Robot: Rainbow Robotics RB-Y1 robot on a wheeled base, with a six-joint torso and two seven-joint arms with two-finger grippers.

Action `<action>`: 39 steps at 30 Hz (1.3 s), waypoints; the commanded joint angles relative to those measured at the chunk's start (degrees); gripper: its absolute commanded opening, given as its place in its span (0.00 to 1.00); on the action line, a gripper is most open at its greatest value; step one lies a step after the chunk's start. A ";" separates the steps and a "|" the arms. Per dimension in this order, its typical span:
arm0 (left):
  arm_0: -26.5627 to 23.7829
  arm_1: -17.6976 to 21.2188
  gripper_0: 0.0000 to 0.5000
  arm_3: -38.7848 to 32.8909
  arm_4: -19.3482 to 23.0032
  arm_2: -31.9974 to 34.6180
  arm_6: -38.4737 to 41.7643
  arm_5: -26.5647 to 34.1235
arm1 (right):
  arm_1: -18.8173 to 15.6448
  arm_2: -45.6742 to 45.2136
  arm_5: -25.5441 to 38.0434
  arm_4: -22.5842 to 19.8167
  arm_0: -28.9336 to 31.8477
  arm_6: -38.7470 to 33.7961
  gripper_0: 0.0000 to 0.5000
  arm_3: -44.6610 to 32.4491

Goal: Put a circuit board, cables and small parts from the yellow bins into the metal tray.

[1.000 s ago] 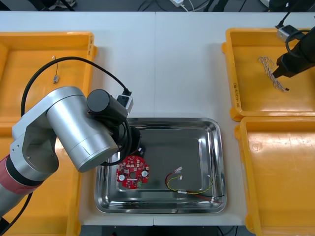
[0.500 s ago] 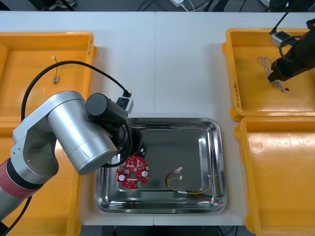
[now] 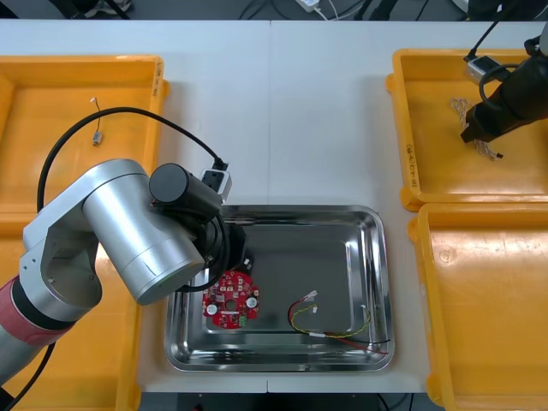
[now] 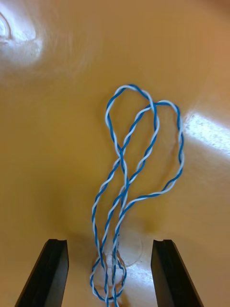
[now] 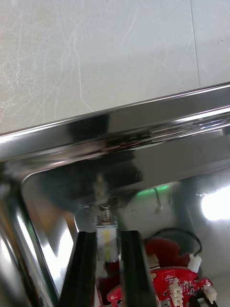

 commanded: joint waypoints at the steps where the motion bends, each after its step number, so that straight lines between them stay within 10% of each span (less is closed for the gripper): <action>1: 1.46 -0.18 0.61 -0.70 -1.07 -0.96 3.75 -1.69 | 0.48 -1.81 -0.57 0.69 -3.04 1.97 1.00 0.18; 5: 1.46 0.17 1.00 -0.61 -2.83 -2.27 3.83 -2.66 | 0.57 -1.72 -0.66 0.69 -3.04 2.15 1.00 0.98; 27: -2.58 1.13 1.00 -0.79 2.01 1.15 4.54 1.03 | 1.09 -1.81 -1.97 0.60 -1.54 1.89 1.00 1.06; 33: -6.01 2.01 1.00 -0.79 6.84 5.02 4.45 4.64 | 1.01 -1.81 -1.97 -0.01 -1.28 2.15 0.00 1.06; 39: -8.65 3.68 1.00 -0.79 12.73 10.65 3.92 7.01 | 1.09 -1.81 -2.06 -0.27 -1.28 2.15 0.00 1.06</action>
